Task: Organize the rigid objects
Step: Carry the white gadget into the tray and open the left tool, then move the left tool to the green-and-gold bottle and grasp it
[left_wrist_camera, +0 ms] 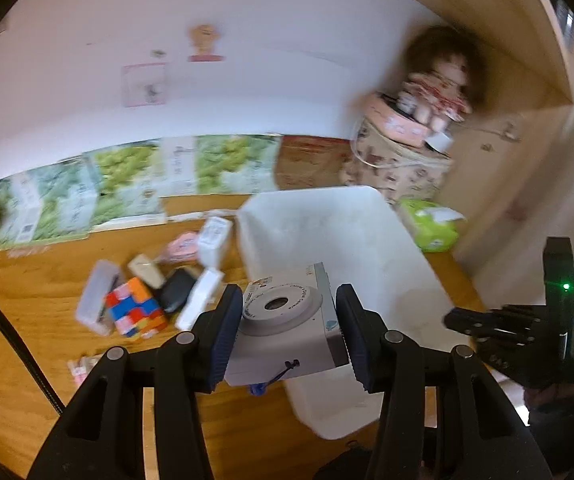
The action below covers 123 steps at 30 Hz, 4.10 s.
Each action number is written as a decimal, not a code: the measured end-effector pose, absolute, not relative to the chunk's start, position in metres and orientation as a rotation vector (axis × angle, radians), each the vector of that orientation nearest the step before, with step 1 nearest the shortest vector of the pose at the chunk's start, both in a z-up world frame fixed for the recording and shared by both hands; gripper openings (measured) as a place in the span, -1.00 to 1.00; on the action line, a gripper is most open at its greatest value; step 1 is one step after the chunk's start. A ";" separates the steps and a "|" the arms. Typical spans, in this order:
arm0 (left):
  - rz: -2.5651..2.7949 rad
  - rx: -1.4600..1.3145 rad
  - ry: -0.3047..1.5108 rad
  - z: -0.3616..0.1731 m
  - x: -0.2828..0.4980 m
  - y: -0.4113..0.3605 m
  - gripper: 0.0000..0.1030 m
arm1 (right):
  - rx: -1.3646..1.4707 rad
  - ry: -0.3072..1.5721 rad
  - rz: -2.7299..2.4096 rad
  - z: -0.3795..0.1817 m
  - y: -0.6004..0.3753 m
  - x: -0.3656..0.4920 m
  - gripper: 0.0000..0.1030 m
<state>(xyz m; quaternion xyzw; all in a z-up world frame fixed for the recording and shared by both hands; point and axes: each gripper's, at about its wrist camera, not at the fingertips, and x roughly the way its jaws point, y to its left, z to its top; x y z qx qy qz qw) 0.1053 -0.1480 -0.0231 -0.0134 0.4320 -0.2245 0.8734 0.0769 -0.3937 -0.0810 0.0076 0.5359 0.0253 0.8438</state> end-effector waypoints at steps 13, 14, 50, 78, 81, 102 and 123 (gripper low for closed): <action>-0.579 0.072 1.090 -0.076 0.101 -0.217 0.02 | 0.084 1.153 -0.001 -0.094 -0.413 0.066 -0.86; -0.580 0.079 1.103 -0.079 0.101 -0.219 0.02 | 0.091 1.153 -0.007 -0.095 -0.415 0.065 -0.86; -0.158 -0.192 0.979 -0.079 0.077 -0.105 0.47 | 0.154 1.253 0.017 -0.143 -0.433 0.097 -0.29; 0.269 -0.482 1.289 -0.174 0.063 0.011 0.47 | 0.177 1.312 0.116 -0.148 -0.418 0.119 -0.99; 0.254 -0.489 1.306 -0.178 0.065 0.012 0.47 | 0.200 1.303 0.147 -0.142 -0.418 0.122 -0.99; 0.104 -0.398 1.399 -0.187 0.100 -0.028 0.48 | 0.255 1.242 -0.013 -0.116 -0.479 0.113 -0.70; 0.165 -0.361 1.420 -0.210 0.125 -0.061 0.38 | 0.187 1.416 -0.016 -0.160 -0.461 0.113 -0.39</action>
